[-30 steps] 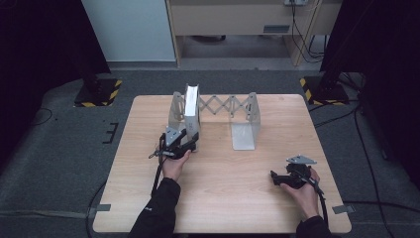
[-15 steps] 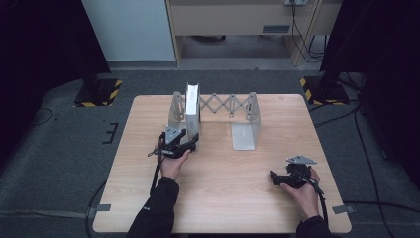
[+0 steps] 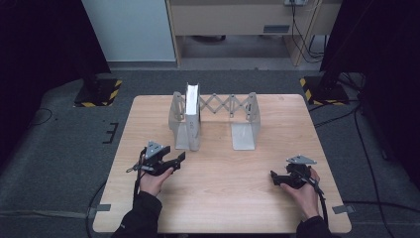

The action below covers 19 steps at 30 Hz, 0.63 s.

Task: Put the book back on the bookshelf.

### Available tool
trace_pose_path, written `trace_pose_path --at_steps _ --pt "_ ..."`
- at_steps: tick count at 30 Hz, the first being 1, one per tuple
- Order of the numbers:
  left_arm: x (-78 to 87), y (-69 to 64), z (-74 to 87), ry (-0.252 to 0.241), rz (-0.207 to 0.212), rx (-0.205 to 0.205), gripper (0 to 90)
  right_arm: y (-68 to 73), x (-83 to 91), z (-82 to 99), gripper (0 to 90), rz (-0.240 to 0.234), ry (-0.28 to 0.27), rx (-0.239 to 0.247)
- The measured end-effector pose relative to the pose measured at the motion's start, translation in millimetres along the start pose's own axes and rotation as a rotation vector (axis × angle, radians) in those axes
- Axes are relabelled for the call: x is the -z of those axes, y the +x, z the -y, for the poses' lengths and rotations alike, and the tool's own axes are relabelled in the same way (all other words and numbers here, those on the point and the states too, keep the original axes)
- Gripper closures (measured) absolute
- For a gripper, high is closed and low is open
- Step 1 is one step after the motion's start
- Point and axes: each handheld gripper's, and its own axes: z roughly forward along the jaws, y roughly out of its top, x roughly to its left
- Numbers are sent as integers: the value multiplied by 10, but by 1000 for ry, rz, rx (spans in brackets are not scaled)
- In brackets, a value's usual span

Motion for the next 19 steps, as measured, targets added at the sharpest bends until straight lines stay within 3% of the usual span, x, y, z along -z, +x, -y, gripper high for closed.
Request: trace_pose_path --at_steps 9,13,16,19 --pt "154 203 280 95 -60 -3 239 9 20 16 75 -4 -4 -4" --pt "226 319 384 133 -89 21 218 3 42 34 111 -12 -13 0" --pt "265 412 454 170 -130 -8 196 -24 64 34 136 -12 -13 -12" --pt "288 486 489 194 -155 -6 191 -92 94 32 135 -10 -18 -18"
